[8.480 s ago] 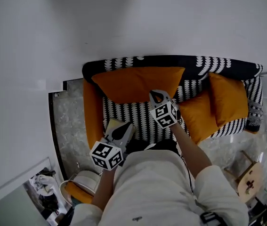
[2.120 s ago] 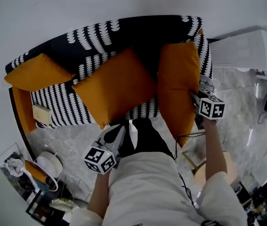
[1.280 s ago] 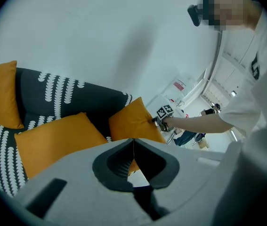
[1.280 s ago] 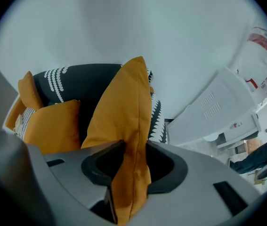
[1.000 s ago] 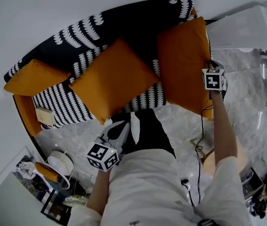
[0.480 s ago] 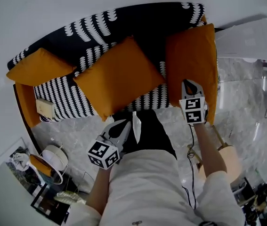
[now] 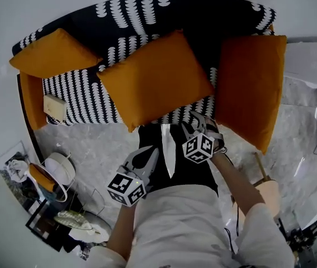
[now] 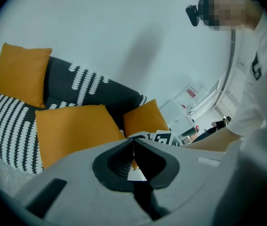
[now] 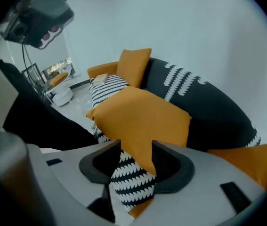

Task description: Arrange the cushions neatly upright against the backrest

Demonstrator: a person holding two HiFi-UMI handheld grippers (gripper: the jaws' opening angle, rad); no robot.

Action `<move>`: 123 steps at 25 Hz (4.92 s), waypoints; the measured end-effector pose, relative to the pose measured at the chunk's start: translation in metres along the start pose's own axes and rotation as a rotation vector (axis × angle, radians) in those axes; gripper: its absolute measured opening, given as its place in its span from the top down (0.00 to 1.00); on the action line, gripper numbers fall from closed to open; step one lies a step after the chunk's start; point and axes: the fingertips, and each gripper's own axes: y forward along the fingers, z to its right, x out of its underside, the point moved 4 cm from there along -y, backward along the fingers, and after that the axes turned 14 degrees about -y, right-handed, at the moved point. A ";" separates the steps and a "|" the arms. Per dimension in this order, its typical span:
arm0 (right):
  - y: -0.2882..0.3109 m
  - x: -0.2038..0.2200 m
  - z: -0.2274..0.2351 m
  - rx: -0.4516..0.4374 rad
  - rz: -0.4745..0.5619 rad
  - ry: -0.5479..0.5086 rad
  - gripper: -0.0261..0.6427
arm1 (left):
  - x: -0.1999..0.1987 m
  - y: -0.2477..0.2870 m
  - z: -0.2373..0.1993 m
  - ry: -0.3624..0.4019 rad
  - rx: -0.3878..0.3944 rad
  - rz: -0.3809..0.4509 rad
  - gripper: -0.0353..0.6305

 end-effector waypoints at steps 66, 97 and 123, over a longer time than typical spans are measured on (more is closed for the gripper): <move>0.009 -0.208 0.142 0.153 -0.155 -0.233 0.92 | -0.148 -0.140 -0.087 0.131 -0.092 0.270 0.93; 0.112 -0.200 0.303 0.156 -0.130 -0.316 0.92 | -0.174 -0.073 -0.026 0.121 -0.144 0.222 0.93; 0.063 -0.224 0.327 0.405 -0.157 -0.155 0.93 | -0.186 -0.119 -0.073 0.162 -0.096 0.258 0.93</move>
